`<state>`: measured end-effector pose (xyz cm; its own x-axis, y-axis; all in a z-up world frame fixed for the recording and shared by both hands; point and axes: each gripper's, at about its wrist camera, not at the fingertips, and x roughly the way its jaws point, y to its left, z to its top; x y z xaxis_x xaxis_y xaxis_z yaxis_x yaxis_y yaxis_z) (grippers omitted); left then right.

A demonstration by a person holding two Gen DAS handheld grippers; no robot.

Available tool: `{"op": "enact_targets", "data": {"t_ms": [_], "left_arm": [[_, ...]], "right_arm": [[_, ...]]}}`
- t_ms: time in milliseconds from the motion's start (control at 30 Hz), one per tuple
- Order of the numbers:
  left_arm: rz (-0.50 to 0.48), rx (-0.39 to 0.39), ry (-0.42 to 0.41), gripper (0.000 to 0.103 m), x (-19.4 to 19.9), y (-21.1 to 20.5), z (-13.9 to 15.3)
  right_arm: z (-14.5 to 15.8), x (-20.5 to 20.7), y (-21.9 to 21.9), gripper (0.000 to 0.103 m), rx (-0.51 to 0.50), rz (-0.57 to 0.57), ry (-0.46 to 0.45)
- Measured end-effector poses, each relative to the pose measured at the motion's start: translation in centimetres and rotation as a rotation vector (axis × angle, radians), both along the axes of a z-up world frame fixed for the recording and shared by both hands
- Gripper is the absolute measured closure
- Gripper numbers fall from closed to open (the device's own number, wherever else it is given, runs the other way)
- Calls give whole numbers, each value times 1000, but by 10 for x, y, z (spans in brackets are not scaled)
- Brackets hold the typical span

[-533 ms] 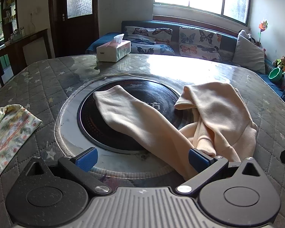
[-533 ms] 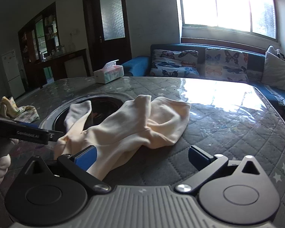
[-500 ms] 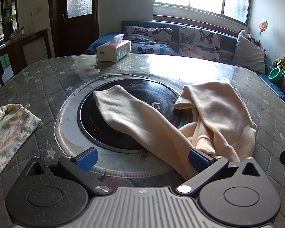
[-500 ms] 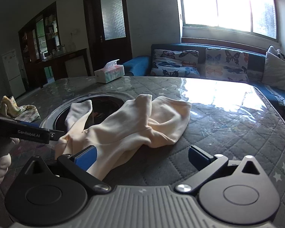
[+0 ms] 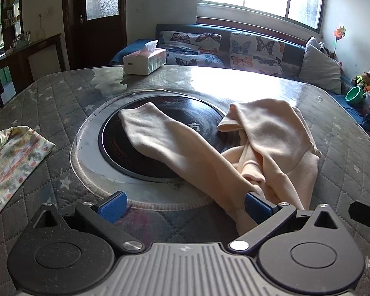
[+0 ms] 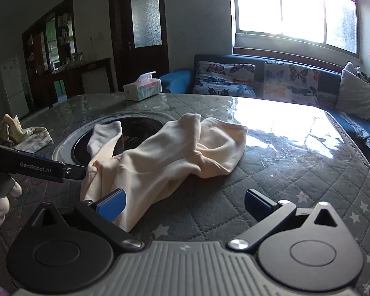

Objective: Fold clothes
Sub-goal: 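Move both grippers toward the crumpled cream shirt on the cooktop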

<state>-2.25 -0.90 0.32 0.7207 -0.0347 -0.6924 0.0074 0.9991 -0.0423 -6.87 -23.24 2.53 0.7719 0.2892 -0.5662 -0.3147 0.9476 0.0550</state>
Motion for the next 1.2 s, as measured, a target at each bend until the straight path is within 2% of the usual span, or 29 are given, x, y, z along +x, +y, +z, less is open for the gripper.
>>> {"op": "enact_targets", "data": {"t_ms": [367,633,900,1200], "left_arm": [[-14,-16,10,0,-9,-7,2],[-34,-18,-12,0,-2,-11,10],[-58,-40,-18,0,17,-11,15],[-116,-97,-14,1,44,-13,17]], "right_arm": [[4,-8,3,0,-37,13,-6],[6,3,0,0,-49,12,4],[16,31,1,0,-50,20,11],[28,86,12,0,-49,50,11]]}}
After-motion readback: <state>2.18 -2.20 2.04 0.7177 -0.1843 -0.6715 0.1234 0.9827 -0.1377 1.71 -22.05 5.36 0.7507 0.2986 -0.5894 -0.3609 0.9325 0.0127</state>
